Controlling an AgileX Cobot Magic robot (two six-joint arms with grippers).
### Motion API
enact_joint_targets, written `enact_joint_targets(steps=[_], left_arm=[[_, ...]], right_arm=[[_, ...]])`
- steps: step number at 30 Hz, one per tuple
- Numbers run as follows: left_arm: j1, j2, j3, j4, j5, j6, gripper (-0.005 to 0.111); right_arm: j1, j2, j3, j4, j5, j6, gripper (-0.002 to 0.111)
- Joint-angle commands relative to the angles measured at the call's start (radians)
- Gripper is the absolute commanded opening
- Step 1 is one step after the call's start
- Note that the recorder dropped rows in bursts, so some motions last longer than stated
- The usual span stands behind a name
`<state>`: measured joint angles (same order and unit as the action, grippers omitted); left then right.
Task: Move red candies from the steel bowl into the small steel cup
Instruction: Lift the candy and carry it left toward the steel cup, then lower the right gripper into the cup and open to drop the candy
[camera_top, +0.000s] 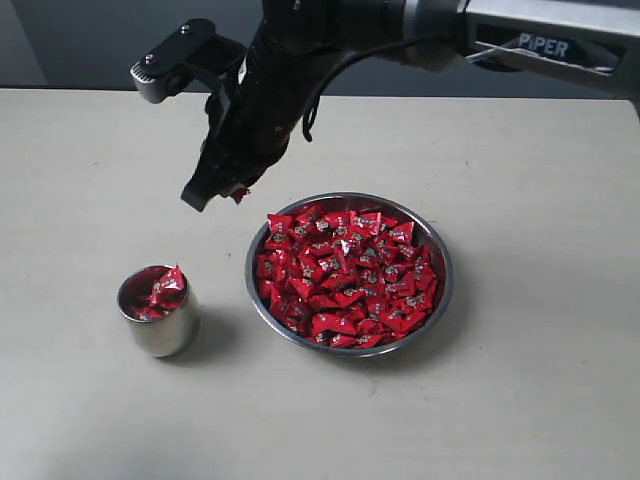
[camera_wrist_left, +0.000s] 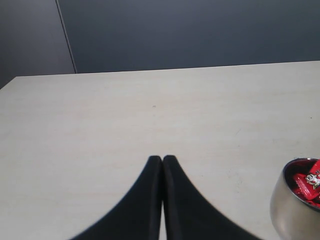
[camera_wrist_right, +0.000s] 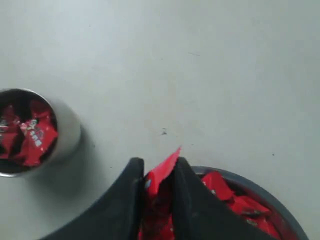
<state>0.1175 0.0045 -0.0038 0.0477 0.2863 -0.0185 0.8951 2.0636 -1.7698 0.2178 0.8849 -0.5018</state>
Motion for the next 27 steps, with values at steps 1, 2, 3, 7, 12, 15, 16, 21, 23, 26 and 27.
enact_joint_targets(steps=[1,2,3,7,12,15,16,21,23,26,27], left_arm=[[0.001,-0.004,0.004,-0.002,-0.002,-0.001,0.000],[0.001,-0.004,0.004,-0.002,-0.002,-0.001,0.000],[0.001,-0.004,0.004,-0.002,-0.002,-0.001,0.000],[0.001,-0.004,0.004,-0.002,-0.002,-0.001,0.000],[0.001,-0.004,0.004,-0.002,-0.002,-0.001,0.000],[0.001,-0.004,0.004,-0.002,-0.002,-0.001,0.000],[0.001,-0.004,0.004,-0.002,-0.002,-0.001,0.000],[0.001,-0.004,0.004,-0.002,-0.002,-0.001,0.000],[0.001,-0.004,0.004,-0.002,-0.002,-0.001,0.000],[0.001,-0.004,0.004,-0.002,-0.002,-0.001,0.000],[0.001,-0.004,0.004,-0.002,-0.002,-0.001,0.000]], right_arm=[[0.038,0.034,-0.021,0.030,-0.003,-0.032,0.005],[0.048,0.036,-0.021,0.030,-0.003,-0.041,0.005],[0.057,0.042,-0.021,0.032,-0.003,-0.047,0.005],[0.084,0.058,-0.021,0.043,-0.005,-0.053,0.005],[0.102,0.064,-0.021,0.093,-0.015,-0.082,0.005],[0.108,0.064,-0.021,0.113,-0.017,-0.085,0.005],[0.108,0.064,-0.021,0.125,-0.017,-0.085,0.005],[0.123,0.075,-0.021,0.177,-0.022,-0.112,0.005],[0.131,0.085,-0.021,0.177,-0.019,-0.112,0.005],[0.142,0.098,-0.021,0.175,-0.013,-0.126,0.005],[0.146,0.103,-0.021,0.175,-0.013,-0.126,0.005]])
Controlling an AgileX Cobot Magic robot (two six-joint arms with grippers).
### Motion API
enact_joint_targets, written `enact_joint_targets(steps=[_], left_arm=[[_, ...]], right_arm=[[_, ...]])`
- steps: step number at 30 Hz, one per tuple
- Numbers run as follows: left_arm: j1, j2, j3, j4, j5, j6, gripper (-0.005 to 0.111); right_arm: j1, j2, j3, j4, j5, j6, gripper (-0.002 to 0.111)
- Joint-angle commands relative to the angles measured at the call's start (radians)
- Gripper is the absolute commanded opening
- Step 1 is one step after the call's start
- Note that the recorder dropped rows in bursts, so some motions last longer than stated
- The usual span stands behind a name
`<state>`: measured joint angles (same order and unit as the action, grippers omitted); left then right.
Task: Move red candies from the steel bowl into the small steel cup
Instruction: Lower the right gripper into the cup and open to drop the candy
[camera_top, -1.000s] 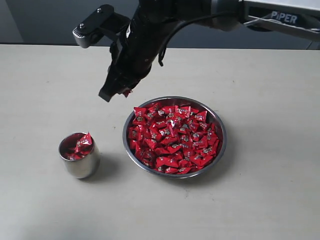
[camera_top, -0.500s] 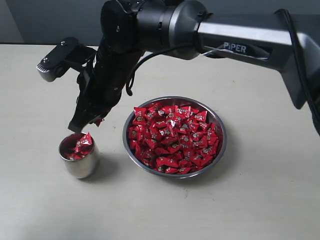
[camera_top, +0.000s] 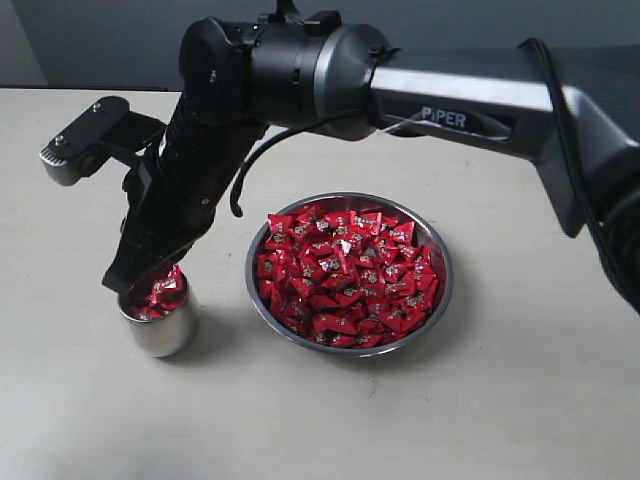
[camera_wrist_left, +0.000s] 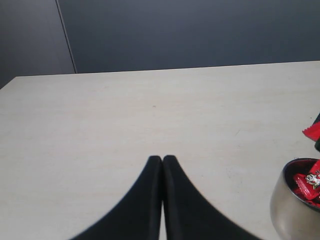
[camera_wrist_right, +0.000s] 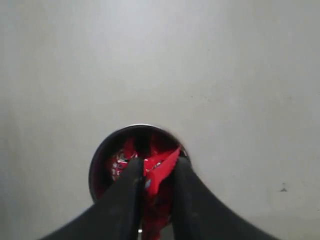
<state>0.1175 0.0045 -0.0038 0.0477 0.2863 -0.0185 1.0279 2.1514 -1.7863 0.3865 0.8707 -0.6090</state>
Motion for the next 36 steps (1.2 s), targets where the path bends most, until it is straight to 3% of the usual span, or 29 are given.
enact_joint_targets(steps=[1,15,22,36], left_arm=[[0.001,-0.004,0.004,-0.002,-0.002,-0.001,0.000],[0.001,-0.004,0.004,-0.002,-0.002,-0.001,0.000],[0.001,-0.004,0.004,-0.002,-0.002,-0.001,0.000],[0.001,-0.004,0.004,-0.002,-0.002,-0.001,0.000]], right_arm=[[0.019,0.017,-0.005,0.004,0.001,-0.019,0.005],[0.019,0.030,-0.005,0.007,-0.034,-0.019,0.006],[0.019,0.030,-0.005,0.005,-0.032,-0.020,0.036],[0.019,0.030,-0.005,0.007,-0.024,-0.020,0.037]])
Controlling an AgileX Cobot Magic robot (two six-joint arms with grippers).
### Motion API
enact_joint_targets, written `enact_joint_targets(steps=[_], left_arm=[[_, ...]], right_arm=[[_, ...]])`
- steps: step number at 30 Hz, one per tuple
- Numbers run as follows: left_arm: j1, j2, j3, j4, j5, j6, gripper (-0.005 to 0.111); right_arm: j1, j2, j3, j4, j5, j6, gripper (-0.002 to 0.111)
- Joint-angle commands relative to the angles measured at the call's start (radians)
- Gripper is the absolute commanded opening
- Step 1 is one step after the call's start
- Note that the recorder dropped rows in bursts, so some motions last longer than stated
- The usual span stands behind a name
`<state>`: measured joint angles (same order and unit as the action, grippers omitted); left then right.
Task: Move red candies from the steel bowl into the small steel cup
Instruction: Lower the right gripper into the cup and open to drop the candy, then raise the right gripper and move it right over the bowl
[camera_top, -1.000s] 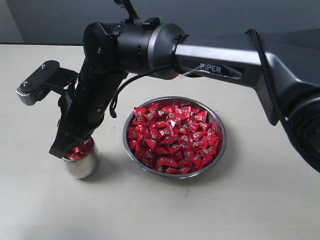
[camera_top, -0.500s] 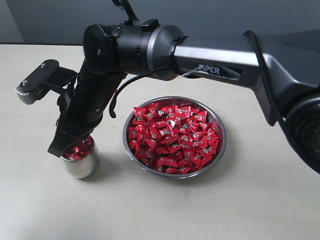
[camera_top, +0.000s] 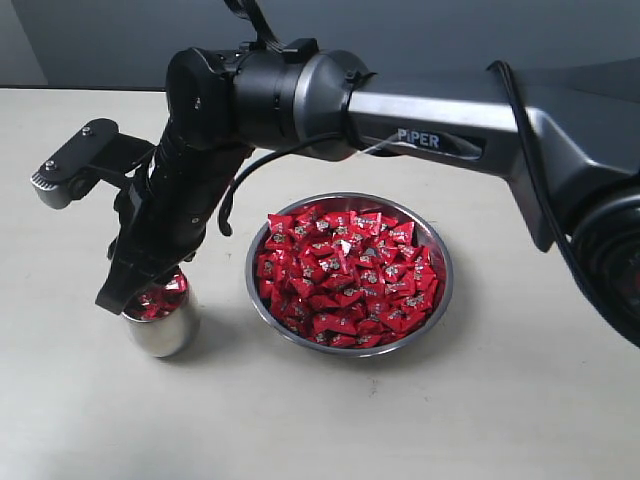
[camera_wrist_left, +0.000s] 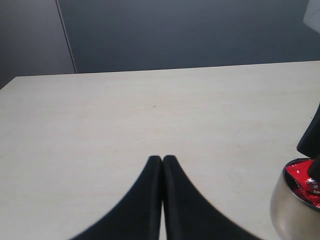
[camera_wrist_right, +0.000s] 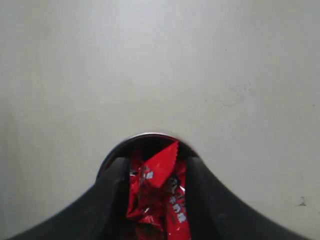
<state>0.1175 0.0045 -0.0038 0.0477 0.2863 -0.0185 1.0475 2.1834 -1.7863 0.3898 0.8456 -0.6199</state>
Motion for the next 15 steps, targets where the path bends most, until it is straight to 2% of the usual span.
enact_joint_targets(steps=[1,15], left_arm=[[0.001,-0.004,0.004,-0.002,-0.002,-0.001,0.000],[0.001,-0.004,0.004,-0.002,-0.002,-0.001,0.000]], right_arm=[[-0.001,-0.002,-0.005,0.004,0.008,-0.009,0.037],[-0.001,-0.028,-0.005,-0.027,0.008,-0.009,0.037]])
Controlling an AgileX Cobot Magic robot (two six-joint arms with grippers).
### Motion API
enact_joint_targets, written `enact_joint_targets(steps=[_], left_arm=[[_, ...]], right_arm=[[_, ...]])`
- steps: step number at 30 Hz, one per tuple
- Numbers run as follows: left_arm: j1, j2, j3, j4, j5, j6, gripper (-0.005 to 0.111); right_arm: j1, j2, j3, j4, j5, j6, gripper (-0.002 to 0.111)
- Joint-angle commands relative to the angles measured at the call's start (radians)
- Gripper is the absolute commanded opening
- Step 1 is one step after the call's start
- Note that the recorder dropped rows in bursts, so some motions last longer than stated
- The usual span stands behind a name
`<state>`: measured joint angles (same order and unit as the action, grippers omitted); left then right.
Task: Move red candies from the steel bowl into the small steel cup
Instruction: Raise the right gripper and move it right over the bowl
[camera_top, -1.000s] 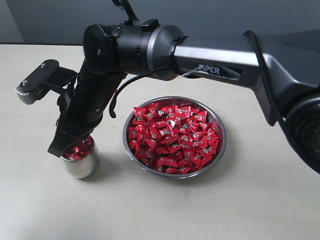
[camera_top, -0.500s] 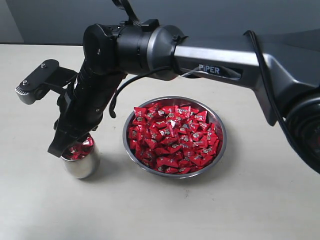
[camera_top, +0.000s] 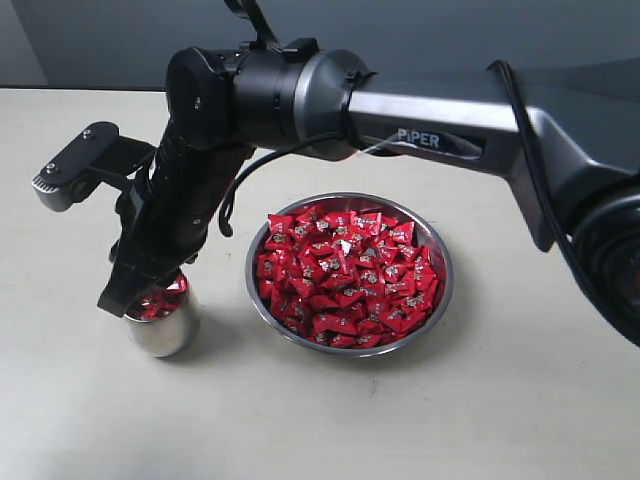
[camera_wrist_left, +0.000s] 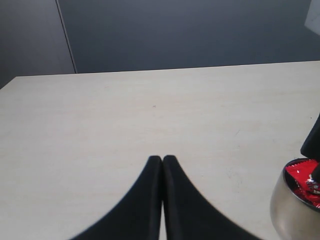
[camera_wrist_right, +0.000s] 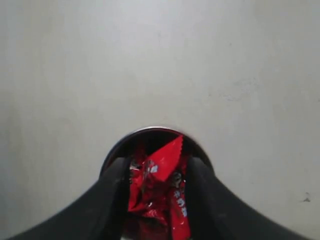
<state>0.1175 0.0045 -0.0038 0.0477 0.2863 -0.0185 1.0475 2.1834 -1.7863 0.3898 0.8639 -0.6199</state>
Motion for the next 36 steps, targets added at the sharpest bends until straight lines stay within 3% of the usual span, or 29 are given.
enact_joint_targets(steps=[1,12,18,21,23,27,36], left_arm=[[0.001,-0.004,0.004,-0.002,-0.002,-0.001,0.000],[0.001,-0.004,0.004,-0.002,-0.002,-0.001,0.000],[0.001,-0.004,0.004,-0.002,-0.002,-0.001,0.000],[0.001,-0.004,0.004,-0.002,-0.002,-0.001,0.000],[0.001,-0.004,0.004,-0.002,-0.002,-0.001,0.000],[0.001,-0.004,0.004,-0.002,-0.002,-0.001,0.000],[0.001,-0.004,0.004,-0.002,-0.002,-0.001,0.000]], right_arm=[[-0.001,-0.039,-0.005,-0.043,-0.016,-0.009,0.037],[-0.014,-0.155,-0.005,-0.395,-0.036,0.248,0.037],[-0.170,-0.172,-0.005,-0.380,0.083,0.283,0.034],[-0.247,-0.177,-0.005,-0.340,0.125,0.283,0.010],[-0.290,-0.180,-0.005,-0.310,0.142,0.281,0.000],[-0.357,-0.182,0.015,-0.306,0.180,0.256,-0.001],[-0.408,-0.185,0.143,-0.219,0.135,0.194,-0.001]])
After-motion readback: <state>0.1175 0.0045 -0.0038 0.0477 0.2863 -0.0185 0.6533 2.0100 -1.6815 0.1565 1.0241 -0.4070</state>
